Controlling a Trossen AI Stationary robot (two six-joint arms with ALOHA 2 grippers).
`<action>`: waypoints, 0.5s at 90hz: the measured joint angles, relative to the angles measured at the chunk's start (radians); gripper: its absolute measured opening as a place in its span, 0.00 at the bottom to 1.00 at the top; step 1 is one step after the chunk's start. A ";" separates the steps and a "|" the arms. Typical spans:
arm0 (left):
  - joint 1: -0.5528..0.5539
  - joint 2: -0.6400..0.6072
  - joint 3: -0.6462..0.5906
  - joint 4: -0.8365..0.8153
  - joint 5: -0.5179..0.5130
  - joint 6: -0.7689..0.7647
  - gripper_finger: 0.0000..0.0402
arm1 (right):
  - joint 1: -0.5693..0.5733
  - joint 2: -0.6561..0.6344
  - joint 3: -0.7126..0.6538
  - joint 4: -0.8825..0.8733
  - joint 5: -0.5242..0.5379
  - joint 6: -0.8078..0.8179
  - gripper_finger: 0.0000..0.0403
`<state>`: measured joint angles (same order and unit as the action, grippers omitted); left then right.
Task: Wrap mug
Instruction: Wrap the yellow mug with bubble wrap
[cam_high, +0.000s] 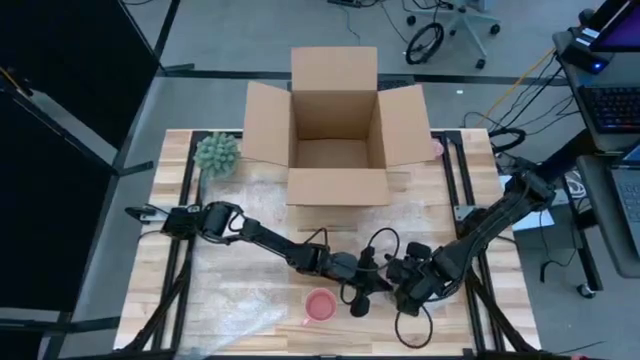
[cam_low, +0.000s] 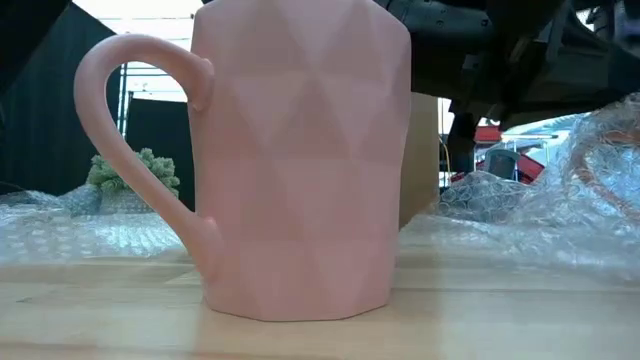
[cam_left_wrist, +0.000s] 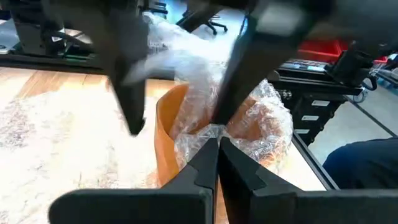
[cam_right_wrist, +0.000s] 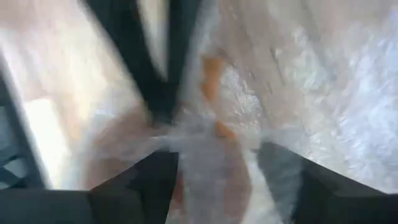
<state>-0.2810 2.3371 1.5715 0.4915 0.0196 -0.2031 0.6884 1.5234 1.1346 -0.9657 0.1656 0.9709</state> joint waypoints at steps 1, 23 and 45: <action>0.000 0.000 0.000 0.000 0.000 0.000 0.00 | 0.000 0.000 0.007 -0.016 0.005 -0.001 0.52; 0.000 0.000 0.000 0.001 0.002 0.000 0.00 | 0.000 -0.003 0.017 -0.152 0.121 0.024 0.52; -0.001 0.000 0.000 0.001 0.005 0.000 0.00 | 0.014 -0.001 -0.117 0.042 0.064 0.062 0.52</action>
<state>-0.2817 2.3375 1.5719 0.4925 0.0250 -0.2031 0.7028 1.5220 1.0171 -0.9233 0.2301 1.0324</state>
